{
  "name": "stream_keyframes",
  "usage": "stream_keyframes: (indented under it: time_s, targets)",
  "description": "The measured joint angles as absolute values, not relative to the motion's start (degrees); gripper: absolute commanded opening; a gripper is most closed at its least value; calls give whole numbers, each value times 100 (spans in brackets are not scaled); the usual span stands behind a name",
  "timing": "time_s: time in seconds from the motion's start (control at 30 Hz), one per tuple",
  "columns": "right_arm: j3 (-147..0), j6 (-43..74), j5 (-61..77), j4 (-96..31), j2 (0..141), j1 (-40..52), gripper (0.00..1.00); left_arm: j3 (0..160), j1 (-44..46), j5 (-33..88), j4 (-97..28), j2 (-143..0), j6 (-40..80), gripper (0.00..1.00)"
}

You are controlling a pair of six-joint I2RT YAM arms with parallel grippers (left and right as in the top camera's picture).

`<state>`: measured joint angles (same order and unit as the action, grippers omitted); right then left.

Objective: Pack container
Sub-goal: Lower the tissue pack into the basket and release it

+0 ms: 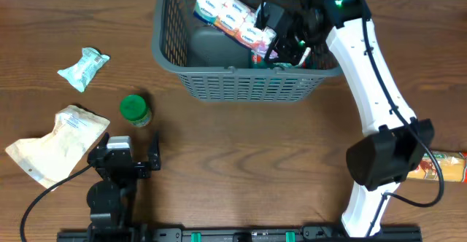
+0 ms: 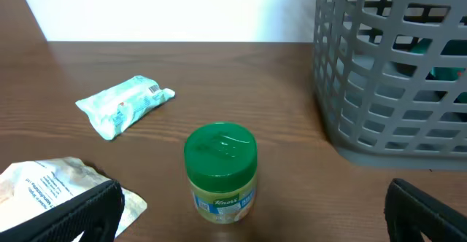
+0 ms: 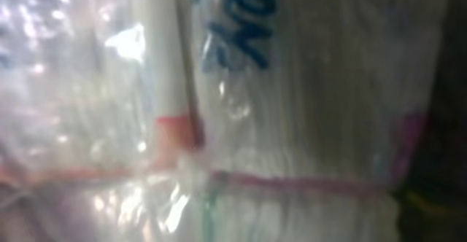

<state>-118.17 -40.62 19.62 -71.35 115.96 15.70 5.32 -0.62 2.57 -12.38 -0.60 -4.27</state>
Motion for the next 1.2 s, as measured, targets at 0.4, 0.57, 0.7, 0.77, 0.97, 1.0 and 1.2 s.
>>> stream_keyframes:
  time_s: [0.4,0.57,0.7,0.77,0.97,1.0,1.2]
  targets:
    - [-11817,-4440,1929,-7570,11622,1385,1,532,-62,257,-1238,-60,-427,99]
    - [-11817,-4864,1931,-7664,11622,1387,1,532,-62,257,-1238,-60,-427,99]
    - [-11817,-5074,1929,-7693,11622,1387,1,532,-62,257,-1238,-60,-427,99]
    - [-11817,-5131,1929,-7693,11622,1387,1,532,-62,257,-1238,-60,-427,99]
    - [-11817,-5142,1951,-7679,11622,1387,52,532,-62,257,-1238,-60,-427,99]
    - [-11819,-5142,1957,-7677,11622,1387,54,532,-62,257,-1238,-60,-427,99]
    - [-11834,-5065,1975,-7642,11622,1385,74,532,-62,257,-1238,-60,-427,99]
